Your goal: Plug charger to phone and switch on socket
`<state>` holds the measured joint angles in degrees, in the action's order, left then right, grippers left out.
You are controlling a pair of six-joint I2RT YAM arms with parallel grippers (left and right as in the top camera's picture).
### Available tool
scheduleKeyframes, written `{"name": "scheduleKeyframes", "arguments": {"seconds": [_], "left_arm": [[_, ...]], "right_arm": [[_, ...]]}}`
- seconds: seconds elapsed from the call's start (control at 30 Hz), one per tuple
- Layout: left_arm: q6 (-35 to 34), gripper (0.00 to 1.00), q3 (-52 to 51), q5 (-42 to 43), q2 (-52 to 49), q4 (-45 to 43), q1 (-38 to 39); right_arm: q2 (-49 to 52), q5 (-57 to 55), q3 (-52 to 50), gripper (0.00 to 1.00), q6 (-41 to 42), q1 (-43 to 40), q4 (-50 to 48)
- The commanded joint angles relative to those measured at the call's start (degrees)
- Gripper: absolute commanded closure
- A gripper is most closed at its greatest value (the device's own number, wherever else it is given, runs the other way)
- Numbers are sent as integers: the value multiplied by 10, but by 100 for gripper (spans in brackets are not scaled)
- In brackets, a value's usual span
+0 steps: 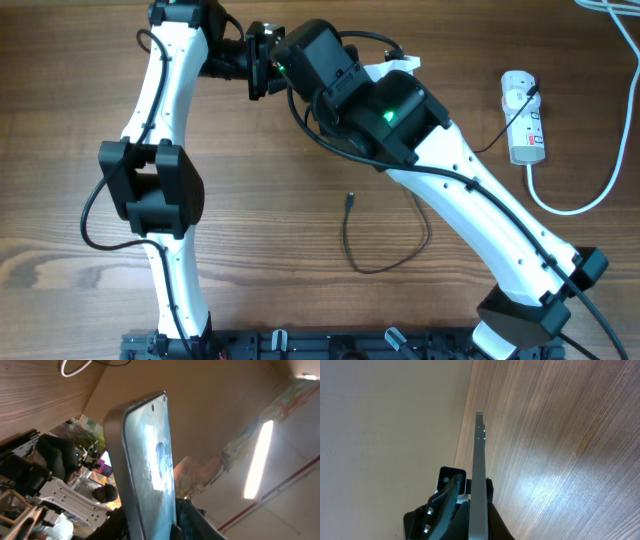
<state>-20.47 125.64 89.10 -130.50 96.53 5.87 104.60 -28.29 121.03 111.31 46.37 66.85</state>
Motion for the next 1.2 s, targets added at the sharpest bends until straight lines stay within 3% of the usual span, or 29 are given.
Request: {"name": "scheduleKeyframes", "arguments": {"seconds": [0.0, 0.1, 0.17, 0.2, 0.33, 0.43, 0.53, 0.67, 0.77, 0.93, 1.1, 1.17], "left_arm": [[3, 83, 11, 12, 24, 0, -5], [3, 96, 11, 12, 24, 0, -5], [3, 96, 11, 12, 24, 0, -5], [3, 96, 11, 12, 24, 0, -5], [3, 96, 11, 11, 24, 0, -5], [7, 96, 11, -39, 24, -17, -10], [7, 96, 11, -141, 24, -18, -21], [7, 96, 11, -274, 24, -18, -33], [40, 96, 11, -349, 25, -12, -35], [99, 96, 11, -353, 90, -3, -36], [96, 96, 11, -457, 186, -1, -41], [55, 96, 11, -555, 229, 0, -41]], "right_arm": [[-19, 1, 12, 96, 12, 1, -3], [-19, 5, 12, 94, 12, 1, -3], [-19, 5, 12, 81, 12, 1, -1], [-19, 5, 12, 72, 11, 1, 2], [-20, -41, 12, 17, -94, 0, 4], [-38, -76, 12, 2, -214, -8, 54], [-68, 12, 12, 0, -389, -30, 136], [-71, 41, 11, 0, -579, -46, 244], [-71, 92, -23, 0, -724, -65, 253], [-71, 185, -94, 0, -741, -177, 238], [-71, 216, -151, 0, -776, -238, 234], [-71, 286, -207, 1, -853, -239, 198]]}}
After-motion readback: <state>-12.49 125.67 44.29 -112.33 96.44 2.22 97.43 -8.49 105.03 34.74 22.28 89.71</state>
